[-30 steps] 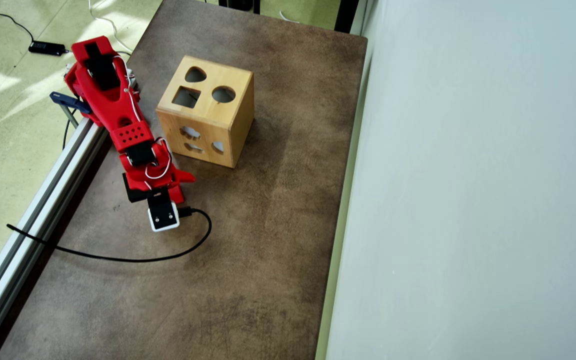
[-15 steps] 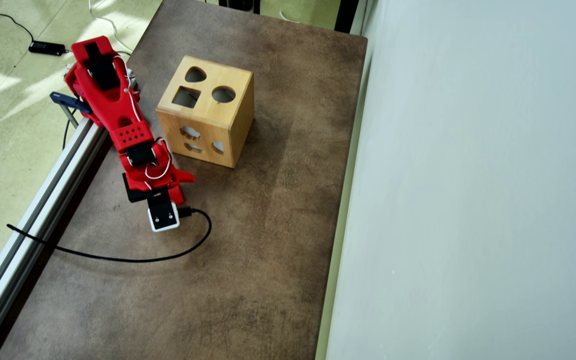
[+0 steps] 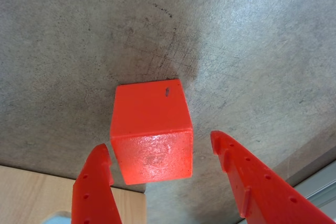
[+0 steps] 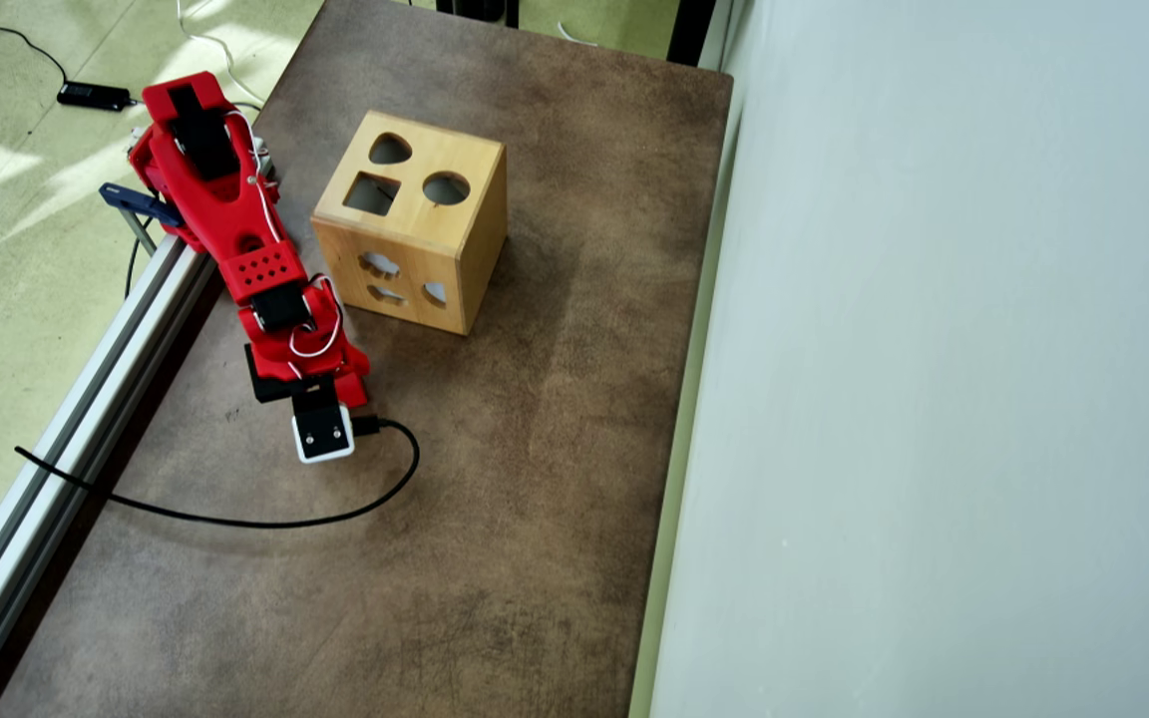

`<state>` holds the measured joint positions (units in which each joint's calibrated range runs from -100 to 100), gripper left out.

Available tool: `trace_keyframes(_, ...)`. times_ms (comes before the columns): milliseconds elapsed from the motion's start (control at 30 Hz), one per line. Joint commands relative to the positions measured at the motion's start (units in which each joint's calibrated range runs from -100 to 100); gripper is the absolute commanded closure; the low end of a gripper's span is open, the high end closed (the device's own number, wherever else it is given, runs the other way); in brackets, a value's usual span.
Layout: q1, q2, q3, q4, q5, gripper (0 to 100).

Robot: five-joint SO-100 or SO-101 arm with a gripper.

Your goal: Pick and place the red cube on the square hole

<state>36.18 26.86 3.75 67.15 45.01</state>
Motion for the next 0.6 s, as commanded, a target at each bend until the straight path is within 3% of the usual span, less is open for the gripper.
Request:
trace_keyframes(0,-0.4,-3.5,-2.2,-0.5,-0.1,71)
trace_keyframes(400,-0.5,-3.5,-2.0,-0.5,-0.1,71)
trace_keyframes(567,-0.6,-3.4,-1.9,-0.5,-0.1,78)
